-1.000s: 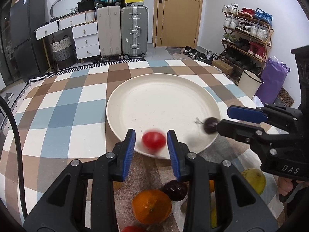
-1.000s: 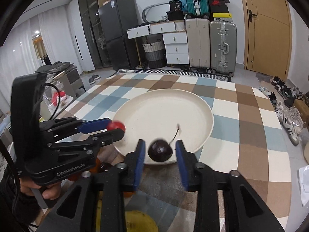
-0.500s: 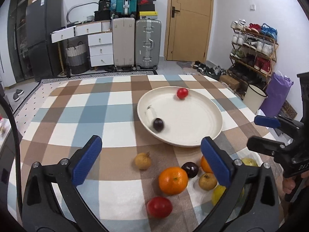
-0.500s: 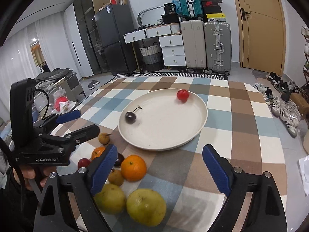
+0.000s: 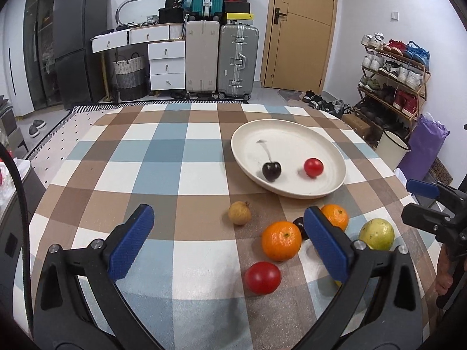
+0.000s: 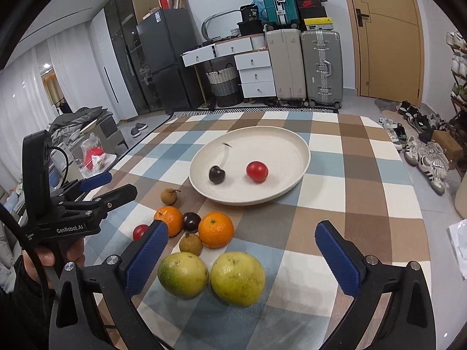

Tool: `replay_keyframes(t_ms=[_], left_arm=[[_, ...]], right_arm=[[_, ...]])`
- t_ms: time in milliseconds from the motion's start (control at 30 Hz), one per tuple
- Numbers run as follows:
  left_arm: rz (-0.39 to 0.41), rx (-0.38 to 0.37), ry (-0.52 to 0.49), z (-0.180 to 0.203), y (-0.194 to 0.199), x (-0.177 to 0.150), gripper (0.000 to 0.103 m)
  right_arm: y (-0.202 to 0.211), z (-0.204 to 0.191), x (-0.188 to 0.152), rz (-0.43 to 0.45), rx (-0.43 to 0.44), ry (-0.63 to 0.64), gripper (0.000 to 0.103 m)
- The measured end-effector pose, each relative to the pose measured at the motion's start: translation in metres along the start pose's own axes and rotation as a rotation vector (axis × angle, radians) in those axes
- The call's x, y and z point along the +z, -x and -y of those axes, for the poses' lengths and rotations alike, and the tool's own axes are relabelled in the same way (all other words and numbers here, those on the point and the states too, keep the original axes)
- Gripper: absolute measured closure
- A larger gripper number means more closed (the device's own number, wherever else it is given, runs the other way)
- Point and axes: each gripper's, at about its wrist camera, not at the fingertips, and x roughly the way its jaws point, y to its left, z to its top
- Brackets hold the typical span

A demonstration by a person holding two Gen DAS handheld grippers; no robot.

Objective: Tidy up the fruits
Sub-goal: 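Move both grippers back over the remaining fruits beside the plate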

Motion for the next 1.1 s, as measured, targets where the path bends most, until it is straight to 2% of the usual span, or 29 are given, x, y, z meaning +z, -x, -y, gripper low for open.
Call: replay_keyframes(t_ms=[267,667,1100], left_arm=[[-0.016,0.014,0.001,0.001,0.004,-0.01,0.001],[-0.039,-0.002,-0.008,0.007,-0.001,-0.017,0.001],[-0.089,-0.014,-0.026,0.011,-0.015,-0.023,0.001]], right_arm=[[0.006,0.005,-0.012,-0.024,-0.022,-0.011,0.001],[0.012,0.012,-0.024,-0.047,-0.036,-0.043,0.001],[-0.005,0.015,-0.033,-0.144,-0.087,-0.036,0.001]])
